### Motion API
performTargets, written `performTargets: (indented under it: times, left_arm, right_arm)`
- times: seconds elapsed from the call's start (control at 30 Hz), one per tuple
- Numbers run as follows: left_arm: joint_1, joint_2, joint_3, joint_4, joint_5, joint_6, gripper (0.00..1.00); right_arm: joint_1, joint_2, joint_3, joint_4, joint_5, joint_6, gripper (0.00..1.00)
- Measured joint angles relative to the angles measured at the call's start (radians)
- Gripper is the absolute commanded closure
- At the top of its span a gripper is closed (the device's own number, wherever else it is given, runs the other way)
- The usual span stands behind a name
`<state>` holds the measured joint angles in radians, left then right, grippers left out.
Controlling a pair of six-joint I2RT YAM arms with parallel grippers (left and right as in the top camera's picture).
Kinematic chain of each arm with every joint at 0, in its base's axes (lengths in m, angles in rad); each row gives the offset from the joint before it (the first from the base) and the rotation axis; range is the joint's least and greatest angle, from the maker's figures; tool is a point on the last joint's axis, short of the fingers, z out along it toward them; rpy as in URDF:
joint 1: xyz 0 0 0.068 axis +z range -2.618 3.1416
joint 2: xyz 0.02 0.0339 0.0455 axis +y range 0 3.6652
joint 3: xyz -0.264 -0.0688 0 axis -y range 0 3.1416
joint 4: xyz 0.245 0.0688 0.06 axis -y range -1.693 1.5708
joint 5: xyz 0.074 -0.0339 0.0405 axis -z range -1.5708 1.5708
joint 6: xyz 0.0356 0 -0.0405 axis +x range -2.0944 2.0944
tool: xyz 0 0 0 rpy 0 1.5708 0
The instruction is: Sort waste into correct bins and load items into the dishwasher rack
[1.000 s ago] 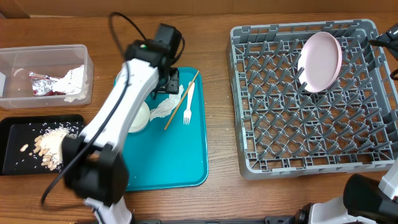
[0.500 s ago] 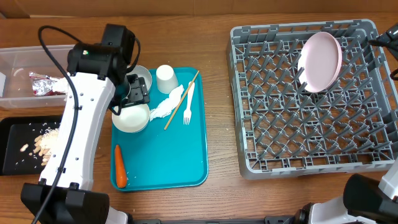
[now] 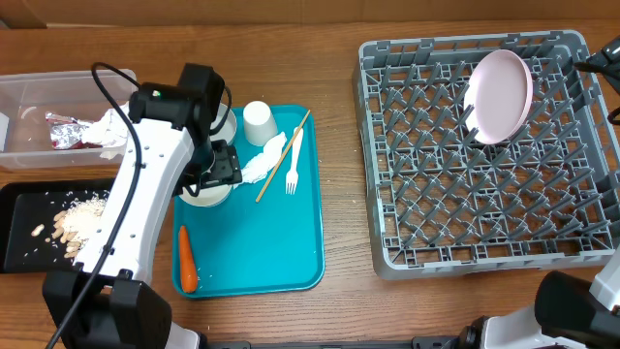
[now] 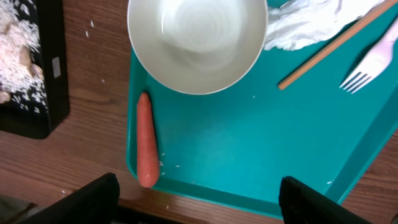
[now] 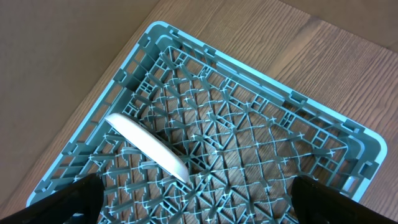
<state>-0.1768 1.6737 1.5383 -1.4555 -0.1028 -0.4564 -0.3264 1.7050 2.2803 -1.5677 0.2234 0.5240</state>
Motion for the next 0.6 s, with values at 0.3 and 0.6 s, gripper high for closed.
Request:
performTargets:
  times: [0.3, 0.6]
  left_arm:
    - [0.024, 0.000, 0.051, 0.006, 0.029, -0.010, 0.16]
    - [0.238, -0.032, 0.190, -0.052, 0.047, -0.094, 0.00]
  right_arm:
    - [0.000, 0.000, 0.000, 0.000, 0.000, 0.000, 0.00]
    - [0.000, 0.000, 0.000, 0.000, 0.000, 0.000, 0.00]
